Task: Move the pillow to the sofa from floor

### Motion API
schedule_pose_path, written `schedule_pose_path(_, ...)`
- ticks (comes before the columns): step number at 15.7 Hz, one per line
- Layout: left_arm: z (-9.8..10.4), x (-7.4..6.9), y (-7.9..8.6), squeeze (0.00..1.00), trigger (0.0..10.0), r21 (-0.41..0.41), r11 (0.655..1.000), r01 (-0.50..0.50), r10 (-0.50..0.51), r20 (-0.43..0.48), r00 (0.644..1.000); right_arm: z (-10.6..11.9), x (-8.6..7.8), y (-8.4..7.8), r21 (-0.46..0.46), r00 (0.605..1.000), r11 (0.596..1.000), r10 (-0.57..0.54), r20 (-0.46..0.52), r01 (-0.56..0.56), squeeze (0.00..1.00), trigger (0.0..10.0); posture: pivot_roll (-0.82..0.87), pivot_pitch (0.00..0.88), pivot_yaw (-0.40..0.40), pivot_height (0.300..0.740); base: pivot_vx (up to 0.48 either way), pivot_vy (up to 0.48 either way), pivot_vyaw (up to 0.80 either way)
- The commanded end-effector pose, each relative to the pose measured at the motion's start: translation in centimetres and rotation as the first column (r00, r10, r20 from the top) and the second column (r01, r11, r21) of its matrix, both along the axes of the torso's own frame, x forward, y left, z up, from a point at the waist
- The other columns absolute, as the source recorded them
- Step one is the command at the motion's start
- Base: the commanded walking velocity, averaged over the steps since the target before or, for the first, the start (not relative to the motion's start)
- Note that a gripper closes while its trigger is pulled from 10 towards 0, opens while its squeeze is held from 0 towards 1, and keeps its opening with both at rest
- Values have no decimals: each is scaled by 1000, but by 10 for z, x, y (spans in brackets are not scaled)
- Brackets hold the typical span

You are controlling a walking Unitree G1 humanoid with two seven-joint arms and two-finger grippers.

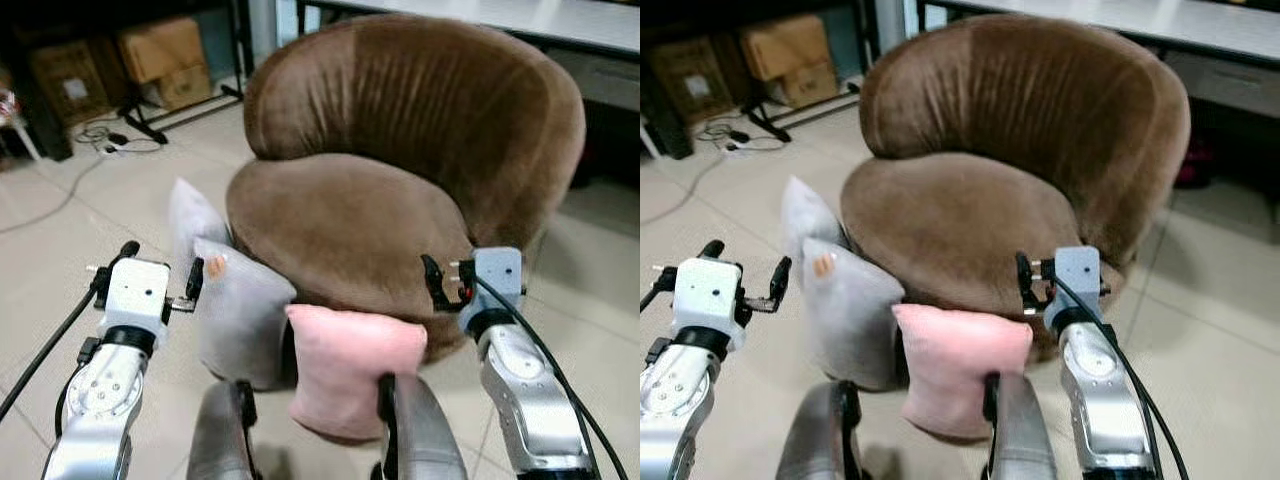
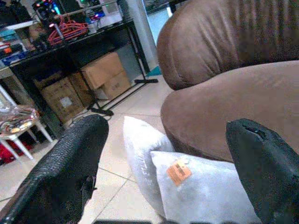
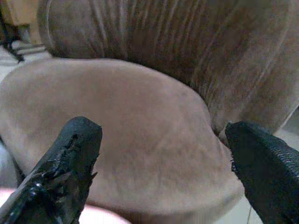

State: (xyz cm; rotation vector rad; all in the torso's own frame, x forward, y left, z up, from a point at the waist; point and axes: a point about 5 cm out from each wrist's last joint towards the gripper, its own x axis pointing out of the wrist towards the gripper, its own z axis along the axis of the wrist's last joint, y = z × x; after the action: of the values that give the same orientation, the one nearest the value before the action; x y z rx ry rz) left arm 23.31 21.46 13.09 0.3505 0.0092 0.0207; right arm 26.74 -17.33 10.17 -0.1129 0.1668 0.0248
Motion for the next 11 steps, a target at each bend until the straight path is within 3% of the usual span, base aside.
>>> schedule_pose_path(1, 5, -3, -4, 0, 10000, 10, 1000, 13, -13, 19, 1000, 4, 0, 0, -1, 999, 999, 49, -7, -49, 0, 10000, -124, 0, -11, 505, 0, 0, 0)
schedule_pose_path(2, 4, -5, -4, 0, 10000, 9, 1000, 12, -13, 17, 1000, 3, 0, -2, -15, 997, 997, 79, -20, -79, 0, 10000, -123, 0, -16, 505, 0, 0, 0)
schedule_pose_path(3, 3, -7, -5, 0, 10000, 8, 1000, 14, -15, 12, 1000, 2, 2, -4, -23, 992, 992, 120, -32, -120, 906, 10000, -124, 0, -18, 505, 0, 0, 0)
schedule_pose_path(4, 2, -10, -5, 0, 10000, 10, 1000, 26, -26, -2, 1000, -2, 5, -5, -62, 979, 979, 188, -77, -193, 1000, 10000, -130, 0, -20, 505, 0, 0, 0)
schedule_pose_path(6, -2, -13, -8, 0, 10000, 21, 997, 77, -76, -36, 996, -12, 9, -3, -120, 942, 942, 294, -160, -314, 1000, 10000, -145, 0, -12, 505, 0, 0, 0)
schedule_pose_path(11, -7, -15, -14, 0, 10000, -4, 974, 229, -227, -123, 966, -38, 20, 5, -140, 857, 879, 392, -335, -457, 1000, 10000, -164, 0, 22, 505, 0, 0, 0)
